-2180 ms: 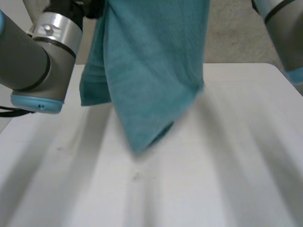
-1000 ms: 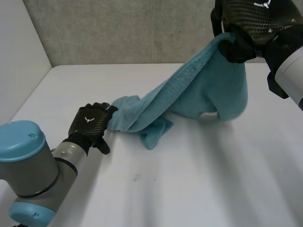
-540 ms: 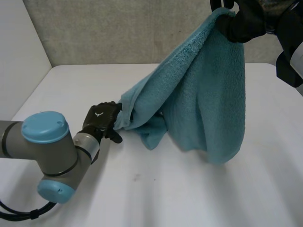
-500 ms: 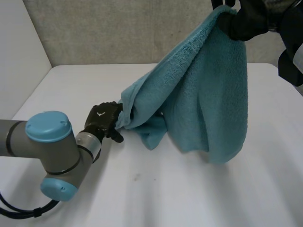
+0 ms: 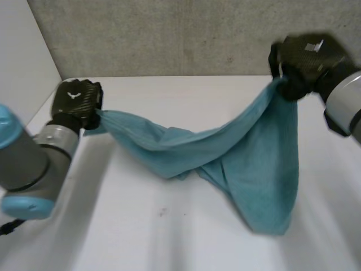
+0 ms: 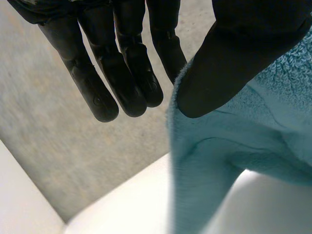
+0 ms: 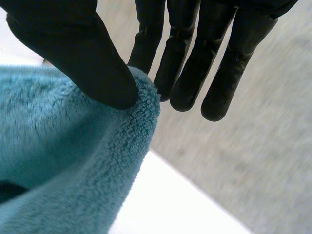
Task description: Fold the laundry
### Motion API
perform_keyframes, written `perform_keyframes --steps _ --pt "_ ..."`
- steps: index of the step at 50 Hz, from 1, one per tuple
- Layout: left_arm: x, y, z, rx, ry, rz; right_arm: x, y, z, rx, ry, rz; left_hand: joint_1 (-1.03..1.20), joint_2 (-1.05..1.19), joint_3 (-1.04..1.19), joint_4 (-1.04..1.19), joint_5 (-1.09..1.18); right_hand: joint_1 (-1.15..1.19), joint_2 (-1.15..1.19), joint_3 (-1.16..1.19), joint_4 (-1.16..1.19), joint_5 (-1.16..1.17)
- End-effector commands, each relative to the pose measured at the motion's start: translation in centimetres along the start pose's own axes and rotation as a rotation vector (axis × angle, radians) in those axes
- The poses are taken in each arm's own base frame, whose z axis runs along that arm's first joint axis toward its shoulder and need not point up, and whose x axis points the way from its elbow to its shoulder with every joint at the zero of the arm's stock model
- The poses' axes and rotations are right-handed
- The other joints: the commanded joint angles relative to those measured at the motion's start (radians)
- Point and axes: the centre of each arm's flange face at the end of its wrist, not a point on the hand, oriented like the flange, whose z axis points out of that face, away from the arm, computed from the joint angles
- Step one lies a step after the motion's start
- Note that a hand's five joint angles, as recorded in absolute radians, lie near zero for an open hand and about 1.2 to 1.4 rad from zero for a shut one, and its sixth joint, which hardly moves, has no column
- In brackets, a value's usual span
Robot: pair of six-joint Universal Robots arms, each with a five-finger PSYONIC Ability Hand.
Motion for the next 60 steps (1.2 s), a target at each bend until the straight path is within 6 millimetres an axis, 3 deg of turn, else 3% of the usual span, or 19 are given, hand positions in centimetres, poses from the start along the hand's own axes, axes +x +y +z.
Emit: perform_keyframes --steps 1,6,10,16,17,19,21,22,24,25,29,31,35,40,42,43,51,58,60 --pt "-1.7 -0.4 -2.9 -0.044 0.031 0.131 -1.9 6.0 1.0 -0.269 -0.115 -0.174 0.247 0.200 0.206 0.205 0.258 0.416 0.218 0.212 0.204 0.235" --pt "-2.1 2.5 -3.4 -0.208 0.054 0.137 -2.7 9.6 1.9 -0.423 -0.202 -0.295 0.247 0.200 0.206 0.205 0.258 0.416 0.218 0.212 0.204 0.235" --pt "-1.1 6.7 -0.9 -0.314 0.101 0.149 -2.2 9.0 3.9 -0.365 -0.161 -0.291 0.247 0.200 0.206 0.205 0.258 0.416 0.218 0.212 0.204 0.235" --pt "-0.2 5.9 4.2 -0.202 0.111 0.201 -0.5 6.7 8.4 -0.209 -0.044 -0.301 0.247 0.200 0.206 0.205 0.258 0.416 0.218 0.212 0.204 0.235" --pt "-0.2 4.9 5.2 -0.160 0.101 0.212 0.6 4.6 9.6 -0.128 0.031 -0.303 0.247 0.200 0.206 0.205 0.258 0.416 0.218 0.212 0.204 0.235" --pt "-1.2 -0.4 9.1 0.031 0.023 0.234 1.9 1.8 10.4 -0.033 0.118 -0.298 0.247 0.200 0.206 0.205 0.258 0.416 0.218 0.212 0.204 0.235" --pt "-2.4 -3.8 10.5 0.133 -0.046 0.240 4.0 -3.0 10.9 0.144 0.263 -0.271 0.247 0.200 0.206 0.205 0.258 0.416 0.218 0.212 0.204 0.235" --pt "-3.6 -7.3 11.5 0.248 -0.122 0.239 4.5 -4.5 10.9 0.207 0.303 -0.257 0.247 0.200 0.206 0.205 0.258 0.416 0.218 0.212 0.204 0.235" --pt "-5.2 -12.6 12.1 0.440 -0.226 0.219 5.8 -8.1 10.7 0.385 0.393 -0.217 0.247 0.200 0.206 0.205 0.258 0.416 0.218 0.212 0.204 0.235" --pt "-5.2 -12.6 12.1 0.441 -0.227 0.219 6.2 -9.1 10.5 0.438 0.412 -0.203 0.247 0.200 0.206 0.205 0.258 0.416 0.218 0.212 0.204 0.235" --pt "-6.8 -18.3 10.4 0.653 -0.296 0.171 6.8 -12.9 7.2 0.593 0.448 -0.175 0.247 0.200 0.206 0.205 0.258 0.416 0.218 0.212 0.204 0.235" --pt "-6.8 -18.1 10.2 0.645 -0.292 0.166 6.4 -12.5 6.2 0.575 0.418 -0.184 0.247 0.200 0.206 0.205 0.258 0.416 0.218 0.212 0.204 0.235" --pt "-6.1 -15.4 8.7 0.555 -0.241 0.162 4.5 -8.3 6.0 0.455 0.298 -0.198 0.247 0.200 0.206 0.205 0.258 0.416 0.218 0.212 0.204 0.235" --pt "-3.9 -8.3 6.0 0.333 -0.136 0.157 1.8 -0.8 5.0 0.223 0.175 -0.180 0.247 0.200 0.206 0.205 0.258 0.416 0.218 0.212 0.204 0.235" --pt "-3.6 -7.1 5.6 0.295 -0.121 0.155 1.6 0.2 4.6 0.189 0.164 -0.180 0.247 0.200 0.206 0.205 0.258 0.416 0.218 0.212 0.204 0.235" --pt "-3.2 -6.1 5.1 0.264 -0.109 0.153 0.5 3.1 3.5 0.091 0.124 -0.173 0.247 0.200 0.206 0.205 0.258 0.416 0.218 0.212 0.204 0.235" --pt "-1.9 3.7 -1.1 -0.060 0.008 0.127 -3.4 12.1 -1.2 -0.271 -0.044 -0.160 0.247 0.200 0.206 0.205 0.258 0.416 0.218 0.212 0.204 0.235" --pt "-1.6 6.2 -3.0 -0.156 0.035 0.109 -4.3 13.8 -3.3 -0.424 -0.123 -0.181 0.247 0.200 0.206 0.205 0.258 0.416 0.218 0.212 0.204 0.235" --pt "-1.8 6.2 -3.0 -0.158 0.030 0.109 -3.9 13.3 -2.9 -0.405 -0.108 -0.180 0.247 0.200 0.206 0.205 0.258 0.199 0.001 -0.006 -0.014 0.017"
